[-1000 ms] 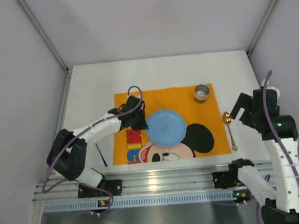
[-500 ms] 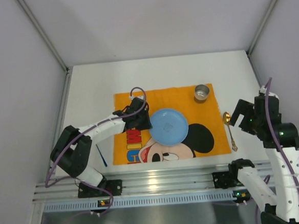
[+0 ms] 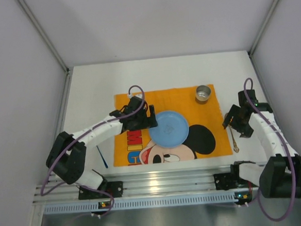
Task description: Set the dinner table for one person
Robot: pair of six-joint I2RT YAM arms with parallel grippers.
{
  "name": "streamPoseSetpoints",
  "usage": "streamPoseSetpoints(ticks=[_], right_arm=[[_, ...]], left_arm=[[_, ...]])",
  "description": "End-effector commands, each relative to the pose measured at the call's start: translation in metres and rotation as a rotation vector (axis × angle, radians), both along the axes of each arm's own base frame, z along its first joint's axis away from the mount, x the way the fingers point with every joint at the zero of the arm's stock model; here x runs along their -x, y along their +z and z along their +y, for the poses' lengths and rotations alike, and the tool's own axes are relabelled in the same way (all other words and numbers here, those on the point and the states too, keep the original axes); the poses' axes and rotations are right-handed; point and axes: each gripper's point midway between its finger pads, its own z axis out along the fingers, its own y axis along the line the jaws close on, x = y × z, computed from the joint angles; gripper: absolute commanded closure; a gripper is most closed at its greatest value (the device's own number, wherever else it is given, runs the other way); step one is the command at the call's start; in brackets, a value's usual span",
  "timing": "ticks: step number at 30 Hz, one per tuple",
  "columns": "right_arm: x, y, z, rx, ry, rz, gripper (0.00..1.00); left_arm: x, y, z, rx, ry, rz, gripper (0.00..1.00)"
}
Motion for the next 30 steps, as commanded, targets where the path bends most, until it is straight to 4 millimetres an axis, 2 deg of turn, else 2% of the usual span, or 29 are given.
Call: streamPoseSetpoints(ticks=[1,3,4,9,14,20,27,30], right_arm=[[-0.037,-0.003,-0.02,0.043,-0.056,-0.073,0.27],[-0.041,-0.015,-0.03,0.088,-0.048,-0.023,0.42],[-0.041,-0.02,-0.033,0.1,-0.052,0.0,0.42],[-0.043,-0.038,-0.048,0.178,-0.037,0.092,0.61],[-0.051,-0.049,-0.05,0.181,-0.026,0.105,0.62],[-0.06,-0.054,-0.048,0.168,-0.002,0.11,0.66],[-0.063,-0.062,-0.04,0.126,0.043,0.111,0.67],[-0.066,-0.053,-0.034,0.108,0.062,0.062,0.68]], left_arm=[[-0.011,0.049,-0.003,0.04,-0.015,-0.117,0.02],[-0.012,0.056,-0.002,0.046,-0.019,-0.133,0.03],[-0.011,0.057,-0.001,0.046,-0.018,-0.133,0.03],[-0.014,0.063,0.004,0.035,-0.023,-0.155,0.03],[-0.019,0.055,0.021,0.015,-0.001,-0.137,0.03],[-0.02,0.051,0.03,0.01,0.005,-0.126,0.04],[-0.022,0.046,0.032,0.002,0.002,-0.114,0.05],[-0.024,0.046,0.032,0.001,0.004,-0.115,0.05]])
